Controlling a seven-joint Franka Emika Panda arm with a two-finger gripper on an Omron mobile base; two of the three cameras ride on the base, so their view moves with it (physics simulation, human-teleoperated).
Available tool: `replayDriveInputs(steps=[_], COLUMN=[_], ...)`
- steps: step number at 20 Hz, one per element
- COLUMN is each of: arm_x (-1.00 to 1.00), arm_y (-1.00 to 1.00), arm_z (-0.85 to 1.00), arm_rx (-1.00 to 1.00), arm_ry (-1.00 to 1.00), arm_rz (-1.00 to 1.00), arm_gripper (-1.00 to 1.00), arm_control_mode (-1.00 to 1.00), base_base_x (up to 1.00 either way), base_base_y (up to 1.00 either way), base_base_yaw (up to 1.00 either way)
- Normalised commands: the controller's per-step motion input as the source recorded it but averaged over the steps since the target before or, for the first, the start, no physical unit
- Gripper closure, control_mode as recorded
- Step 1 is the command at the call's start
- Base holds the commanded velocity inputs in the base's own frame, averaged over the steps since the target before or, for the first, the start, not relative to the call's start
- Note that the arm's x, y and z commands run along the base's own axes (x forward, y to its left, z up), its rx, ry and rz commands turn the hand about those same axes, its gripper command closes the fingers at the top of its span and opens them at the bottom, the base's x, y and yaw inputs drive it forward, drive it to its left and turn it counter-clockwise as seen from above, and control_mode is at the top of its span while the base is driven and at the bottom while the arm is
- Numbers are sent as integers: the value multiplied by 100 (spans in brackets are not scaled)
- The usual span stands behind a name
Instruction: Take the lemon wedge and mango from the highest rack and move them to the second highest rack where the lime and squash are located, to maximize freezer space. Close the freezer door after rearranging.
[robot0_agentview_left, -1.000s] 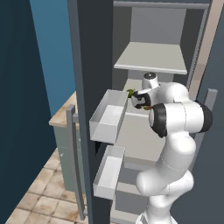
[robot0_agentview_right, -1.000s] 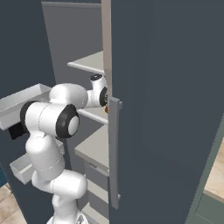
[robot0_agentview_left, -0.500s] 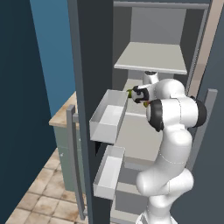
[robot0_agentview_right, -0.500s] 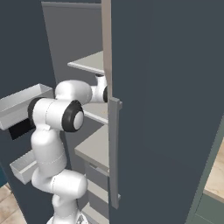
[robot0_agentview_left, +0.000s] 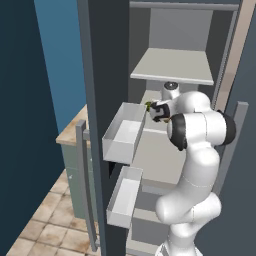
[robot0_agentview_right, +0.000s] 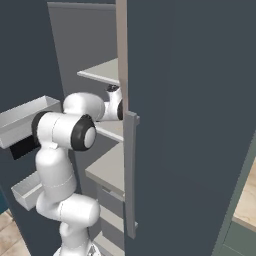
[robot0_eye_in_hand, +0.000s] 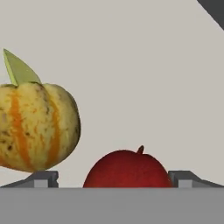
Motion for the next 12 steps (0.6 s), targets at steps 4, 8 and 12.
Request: replayDriveInputs(steps=[4, 8, 12], arm_x=[0, -16, -40], arm_y=[14, 1, 5], arm_z=[-47, -5, 36], arm_rx=[-4, 0, 0], arm_ry=[-31, -22, 7], arm_rz=[4, 1, 0], arm_gripper=[-100, -100, -100], arm_control_mode=[-100, -100, -100], base_base_x=[0, 0, 0], base_base_y=[0, 0, 0], base_base_yaw=[0, 0, 0])
